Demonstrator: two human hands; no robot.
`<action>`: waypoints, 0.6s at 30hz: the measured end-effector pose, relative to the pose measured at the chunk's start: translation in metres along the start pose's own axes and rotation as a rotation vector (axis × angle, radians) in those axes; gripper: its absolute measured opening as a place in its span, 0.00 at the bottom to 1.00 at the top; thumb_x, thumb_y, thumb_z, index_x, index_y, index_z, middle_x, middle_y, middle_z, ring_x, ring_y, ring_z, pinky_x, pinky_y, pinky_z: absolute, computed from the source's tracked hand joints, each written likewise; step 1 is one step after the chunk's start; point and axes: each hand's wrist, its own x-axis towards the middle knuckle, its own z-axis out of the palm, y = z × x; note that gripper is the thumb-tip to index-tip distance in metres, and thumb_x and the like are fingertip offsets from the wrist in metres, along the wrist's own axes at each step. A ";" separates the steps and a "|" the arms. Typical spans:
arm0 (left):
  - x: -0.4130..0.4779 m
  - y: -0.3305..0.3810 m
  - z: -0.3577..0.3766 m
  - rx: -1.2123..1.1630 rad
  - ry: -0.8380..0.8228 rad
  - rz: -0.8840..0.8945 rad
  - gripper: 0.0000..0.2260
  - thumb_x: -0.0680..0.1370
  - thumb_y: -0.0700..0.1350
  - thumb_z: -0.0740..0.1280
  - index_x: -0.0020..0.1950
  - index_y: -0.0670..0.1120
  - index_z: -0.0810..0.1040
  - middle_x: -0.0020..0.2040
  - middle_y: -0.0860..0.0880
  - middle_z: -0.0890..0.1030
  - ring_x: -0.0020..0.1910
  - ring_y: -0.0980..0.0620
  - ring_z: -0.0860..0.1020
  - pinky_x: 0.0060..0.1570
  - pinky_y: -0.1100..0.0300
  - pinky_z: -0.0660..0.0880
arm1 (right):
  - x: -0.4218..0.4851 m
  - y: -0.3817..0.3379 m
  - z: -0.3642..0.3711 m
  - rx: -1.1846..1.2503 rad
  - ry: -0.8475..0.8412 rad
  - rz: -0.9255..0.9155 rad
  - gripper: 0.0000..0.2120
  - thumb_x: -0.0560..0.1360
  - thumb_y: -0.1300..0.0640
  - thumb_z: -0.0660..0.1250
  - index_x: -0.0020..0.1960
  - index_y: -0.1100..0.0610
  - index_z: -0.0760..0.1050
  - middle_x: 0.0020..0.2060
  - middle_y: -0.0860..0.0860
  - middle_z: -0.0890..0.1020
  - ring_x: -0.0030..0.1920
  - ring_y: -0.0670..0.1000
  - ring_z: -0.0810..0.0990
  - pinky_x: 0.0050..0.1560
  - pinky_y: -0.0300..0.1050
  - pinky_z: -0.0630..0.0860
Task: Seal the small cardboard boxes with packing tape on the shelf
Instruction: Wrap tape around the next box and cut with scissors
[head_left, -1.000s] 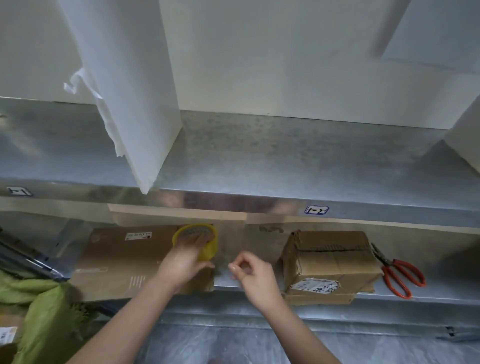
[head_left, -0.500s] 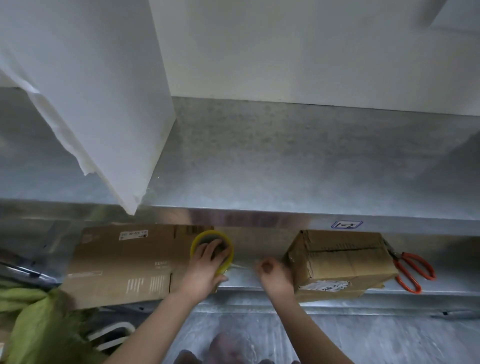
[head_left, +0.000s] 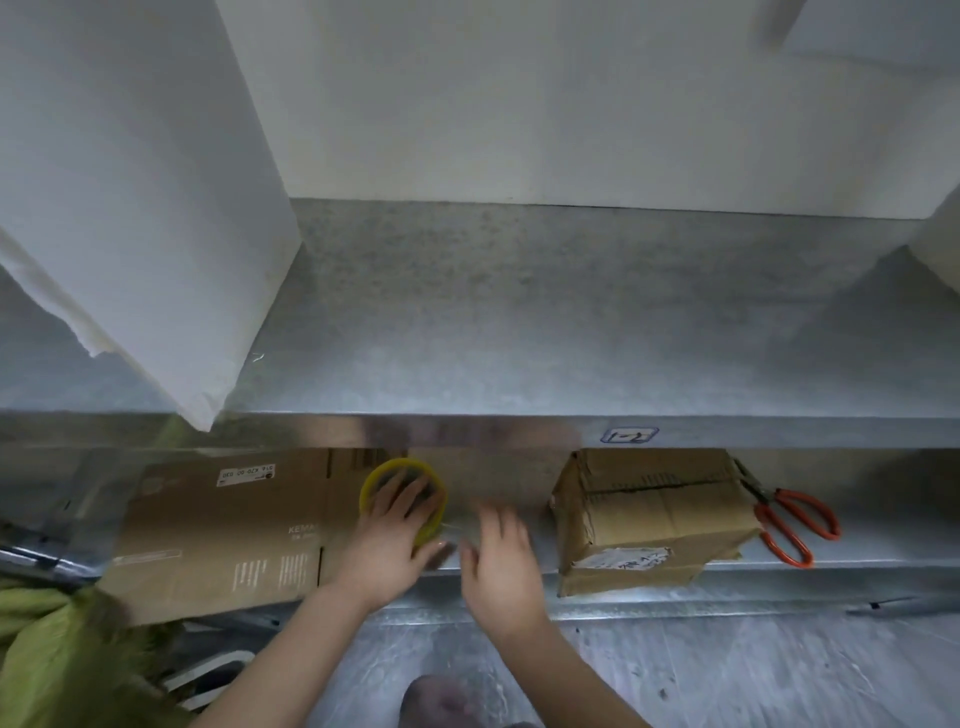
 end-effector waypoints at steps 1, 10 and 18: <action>-0.002 0.006 -0.003 -0.014 0.042 0.035 0.28 0.78 0.61 0.57 0.75 0.50 0.66 0.77 0.49 0.61 0.77 0.44 0.55 0.74 0.48 0.53 | -0.009 -0.005 -0.010 -0.013 0.079 -0.111 0.17 0.76 0.55 0.64 0.65 0.53 0.73 0.60 0.52 0.76 0.59 0.54 0.76 0.56 0.45 0.76; 0.007 0.129 -0.023 -0.094 0.259 0.174 0.25 0.80 0.52 0.64 0.75 0.46 0.66 0.73 0.47 0.69 0.75 0.47 0.62 0.73 0.55 0.50 | -0.029 0.048 -0.109 -0.169 0.376 -0.204 0.19 0.71 0.59 0.72 0.62 0.54 0.80 0.61 0.54 0.80 0.67 0.60 0.74 0.65 0.59 0.73; 0.019 0.216 0.007 -0.123 0.300 -0.041 0.26 0.82 0.58 0.54 0.78 0.50 0.58 0.78 0.53 0.59 0.76 0.53 0.58 0.75 0.58 0.49 | -0.023 0.170 -0.169 -0.180 0.275 -0.077 0.20 0.75 0.58 0.68 0.68 0.55 0.76 0.66 0.56 0.76 0.70 0.60 0.71 0.67 0.58 0.71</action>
